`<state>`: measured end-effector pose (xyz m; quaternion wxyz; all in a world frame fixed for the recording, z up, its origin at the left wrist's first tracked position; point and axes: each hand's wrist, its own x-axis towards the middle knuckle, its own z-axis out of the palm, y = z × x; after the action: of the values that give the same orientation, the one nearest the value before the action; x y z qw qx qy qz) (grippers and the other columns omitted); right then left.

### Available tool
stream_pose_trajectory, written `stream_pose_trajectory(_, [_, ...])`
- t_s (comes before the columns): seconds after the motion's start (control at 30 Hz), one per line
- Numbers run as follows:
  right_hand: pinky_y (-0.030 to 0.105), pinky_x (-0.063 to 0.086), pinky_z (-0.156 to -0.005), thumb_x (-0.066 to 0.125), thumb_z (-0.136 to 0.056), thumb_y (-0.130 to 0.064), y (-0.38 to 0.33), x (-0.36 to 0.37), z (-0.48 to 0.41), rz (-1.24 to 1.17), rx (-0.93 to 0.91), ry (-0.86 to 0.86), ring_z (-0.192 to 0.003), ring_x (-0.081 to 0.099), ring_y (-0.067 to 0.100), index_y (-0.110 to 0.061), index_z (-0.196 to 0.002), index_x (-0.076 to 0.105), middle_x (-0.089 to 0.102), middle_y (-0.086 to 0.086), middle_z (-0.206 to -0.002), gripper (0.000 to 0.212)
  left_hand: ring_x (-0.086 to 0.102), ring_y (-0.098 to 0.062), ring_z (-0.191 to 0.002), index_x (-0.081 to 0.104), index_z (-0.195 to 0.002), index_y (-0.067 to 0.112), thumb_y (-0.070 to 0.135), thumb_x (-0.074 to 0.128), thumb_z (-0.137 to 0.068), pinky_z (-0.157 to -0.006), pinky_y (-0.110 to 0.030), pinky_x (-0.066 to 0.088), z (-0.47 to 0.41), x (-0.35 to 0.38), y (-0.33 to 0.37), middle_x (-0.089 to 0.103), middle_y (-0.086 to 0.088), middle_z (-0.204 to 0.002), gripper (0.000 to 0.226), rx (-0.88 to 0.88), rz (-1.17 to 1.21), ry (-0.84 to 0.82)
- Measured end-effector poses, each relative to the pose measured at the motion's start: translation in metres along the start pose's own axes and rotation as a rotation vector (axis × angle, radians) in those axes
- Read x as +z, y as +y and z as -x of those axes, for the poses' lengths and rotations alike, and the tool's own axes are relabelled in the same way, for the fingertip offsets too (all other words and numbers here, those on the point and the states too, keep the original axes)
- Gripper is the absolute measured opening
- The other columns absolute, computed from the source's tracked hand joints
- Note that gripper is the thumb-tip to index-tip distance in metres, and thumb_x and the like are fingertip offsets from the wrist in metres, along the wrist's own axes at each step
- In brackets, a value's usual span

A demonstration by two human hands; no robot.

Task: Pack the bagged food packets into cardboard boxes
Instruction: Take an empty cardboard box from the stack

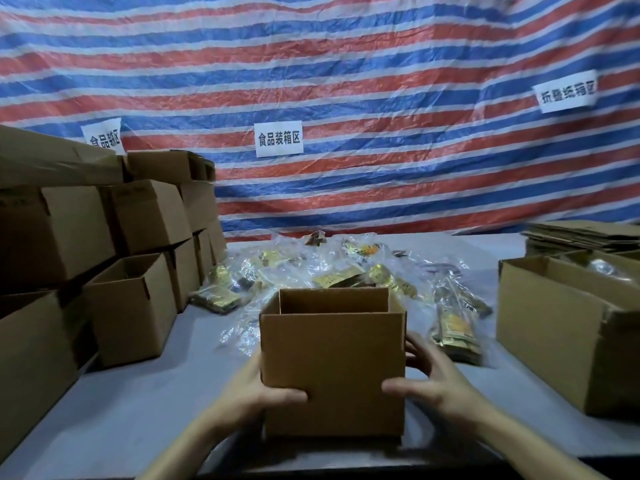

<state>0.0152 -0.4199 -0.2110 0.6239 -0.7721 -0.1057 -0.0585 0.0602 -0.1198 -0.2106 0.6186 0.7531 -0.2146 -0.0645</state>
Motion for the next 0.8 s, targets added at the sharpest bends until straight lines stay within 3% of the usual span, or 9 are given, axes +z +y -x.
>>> stream_pose_trajectory(0.07, [0.038,0.048,-0.106,0.087,-0.057,-0.059,0.005,-0.004,-0.001,0.022,-0.015,0.019,-0.122,0.059,0.007,-0.033,-0.134,0.055,0.063,-0.009,-0.133,0.087,0.072,-0.016,-0.105,0.049,-0.134,0.011,0.025,0.093,-0.041,-0.079,-0.023,0.057,-0.004,0.008,-0.009,0.075,-0.002,-0.114,0.104,0.008,0.053,0.015])
stream_pose_trajectory(0.13, [0.042,0.040,-0.112,0.063,-0.078,-0.072,0.012,-0.013,-0.006,-0.014,-0.068,0.242,-0.129,0.055,0.011,-0.034,-0.124,0.064,0.062,-0.008,-0.136,0.060,0.072,-0.013,-0.102,0.050,-0.133,0.011,0.026,0.091,-0.042,-0.078,-0.022,0.057,-0.007,0.016,-0.014,0.075,0.000,-0.114,0.101,0.053,0.094,0.051])
stream_pose_trajectory(0.2, [0.046,0.031,-0.118,0.057,-0.097,-0.047,0.025,-0.032,-0.014,0.052,-0.092,0.588,-0.141,0.043,0.019,-0.029,-0.118,0.069,0.056,-0.002,-0.144,0.030,0.071,-0.008,-0.103,0.050,-0.133,0.013,0.030,0.090,-0.043,-0.079,-0.019,0.055,-0.006,0.021,-0.016,0.074,0.006,-0.116,0.100,0.094,0.075,0.093])
stream_pose_trajectory(0.27, [0.050,0.030,-0.117,0.063,-0.098,-0.031,0.038,-0.054,-0.024,0.370,-0.001,0.721,-0.143,0.039,0.025,-0.025,-0.124,0.068,0.051,0.002,-0.149,0.027,0.069,-0.002,-0.102,0.050,-0.133,0.015,0.028,0.091,-0.046,-0.079,-0.015,0.053,-0.005,0.022,-0.020,0.073,0.012,-0.115,0.097,0.110,0.039,0.113])
stream_pose_trajectory(0.37, [0.046,0.026,-0.114,0.073,-0.085,-0.049,0.051,-0.071,-0.035,0.777,0.270,0.500,-0.146,0.032,0.026,-0.040,-0.139,0.055,0.022,-0.010,-0.166,0.058,0.069,-0.004,-0.104,0.052,-0.133,0.017,0.033,0.090,-0.047,-0.081,-0.016,0.053,-0.006,0.022,-0.023,0.072,0.011,-0.117,0.095,0.116,0.033,0.123])
stream_pose_trajectory(0.43, [0.047,0.025,-0.113,0.069,-0.083,-0.057,0.056,-0.067,-0.039,0.898,0.325,0.390,-0.147,0.030,0.025,-0.047,-0.140,0.048,0.008,-0.016,-0.168,0.061,0.070,-0.010,-0.106,0.054,-0.132,0.019,0.036,0.091,-0.045,-0.082,-0.019,0.055,-0.007,0.022,-0.025,0.073,0.007,-0.118,0.095,0.106,0.056,0.134])
stream_pose_trajectory(0.57, [0.044,0.029,-0.111,0.061,-0.091,-0.039,0.061,-0.056,-0.034,1.075,0.245,0.576,-0.140,0.036,0.027,-0.031,-0.122,0.058,0.037,-0.003,-0.158,0.032,0.072,-0.010,-0.100,0.059,-0.124,0.022,0.039,0.090,-0.041,-0.077,-0.019,0.056,-0.007,0.022,-0.025,0.076,0.006,-0.111,0.089,0.113,0.053,0.205])
stream_pose_trajectory(0.67, [0.044,0.022,-0.113,0.059,-0.082,-0.011,0.058,-0.053,-0.027,1.135,0.186,0.682,-0.141,0.031,0.032,-0.015,-0.126,0.058,0.044,0.007,-0.153,0.044,0.073,-0.012,-0.098,0.060,-0.121,0.021,0.037,0.089,-0.041,-0.075,-0.020,0.057,-0.009,0.021,-0.026,0.076,0.004,-0.110,0.086,0.115,0.095,0.250])
stream_pose_trajectory(0.8, [0.043,0.016,-0.119,0.062,-0.068,-0.004,0.049,-0.050,-0.022,1.060,-0.075,0.498,-0.149,0.027,0.028,-0.016,-0.128,0.064,0.044,0.004,-0.155,0.061,0.074,-0.013,-0.096,0.060,-0.121,0.019,0.034,0.088,-0.041,-0.073,-0.020,0.057,-0.008,0.023,-0.026,0.077,0.002,-0.110,0.086,0.123,0.120,0.256])
